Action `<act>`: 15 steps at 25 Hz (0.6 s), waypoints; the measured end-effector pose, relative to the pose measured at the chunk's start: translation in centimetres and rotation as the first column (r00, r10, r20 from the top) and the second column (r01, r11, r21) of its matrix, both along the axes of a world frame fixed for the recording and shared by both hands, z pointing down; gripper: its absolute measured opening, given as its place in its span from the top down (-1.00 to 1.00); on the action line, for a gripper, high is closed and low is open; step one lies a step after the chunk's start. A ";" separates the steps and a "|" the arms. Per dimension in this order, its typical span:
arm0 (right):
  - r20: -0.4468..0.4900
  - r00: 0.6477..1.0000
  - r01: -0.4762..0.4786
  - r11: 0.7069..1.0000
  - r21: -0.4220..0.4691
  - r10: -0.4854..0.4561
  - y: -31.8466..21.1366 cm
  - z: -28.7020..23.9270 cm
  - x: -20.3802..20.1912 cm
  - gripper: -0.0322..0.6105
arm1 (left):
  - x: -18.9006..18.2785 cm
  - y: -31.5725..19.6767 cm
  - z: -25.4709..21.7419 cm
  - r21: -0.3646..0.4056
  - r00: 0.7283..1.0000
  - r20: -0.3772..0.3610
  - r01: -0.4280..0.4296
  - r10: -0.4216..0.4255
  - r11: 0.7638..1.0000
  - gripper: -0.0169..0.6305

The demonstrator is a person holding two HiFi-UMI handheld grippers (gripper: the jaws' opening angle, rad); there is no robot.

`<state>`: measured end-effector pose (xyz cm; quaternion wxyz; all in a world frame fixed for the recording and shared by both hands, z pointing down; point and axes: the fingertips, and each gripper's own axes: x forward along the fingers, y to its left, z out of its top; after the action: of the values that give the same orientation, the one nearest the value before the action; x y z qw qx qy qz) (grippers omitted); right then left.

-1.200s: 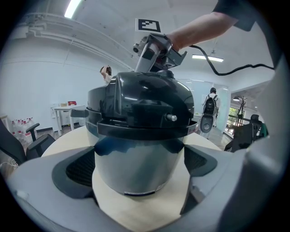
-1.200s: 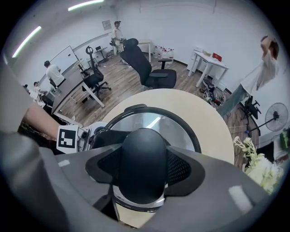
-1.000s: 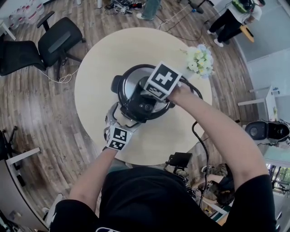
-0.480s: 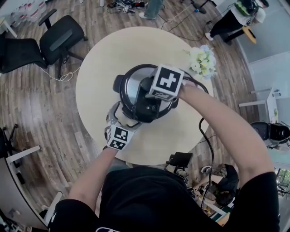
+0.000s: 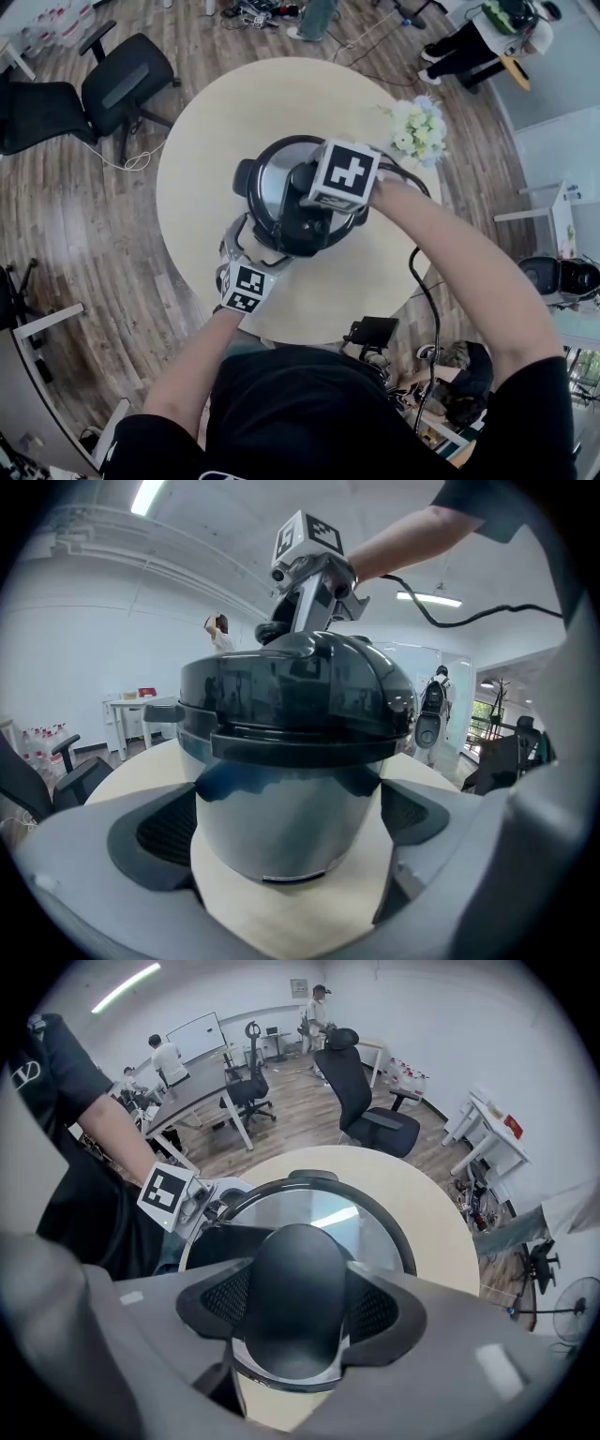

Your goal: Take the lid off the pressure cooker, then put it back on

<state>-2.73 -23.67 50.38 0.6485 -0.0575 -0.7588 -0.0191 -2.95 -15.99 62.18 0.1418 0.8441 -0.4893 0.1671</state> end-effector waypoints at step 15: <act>0.182 0.962 -0.204 0.979 -0.012 0.202 -0.8 -4.9 2.5 0.00 | -6.5 2.3 -4.5 -0.068 0.995 -0.045 0.085 -0.089 0.994 -0.21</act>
<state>-0.21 -24.49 45.50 0.5752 0.0247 -0.8167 0.0395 -9.48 -13.72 57.66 0.1883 0.8206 -0.5164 0.1566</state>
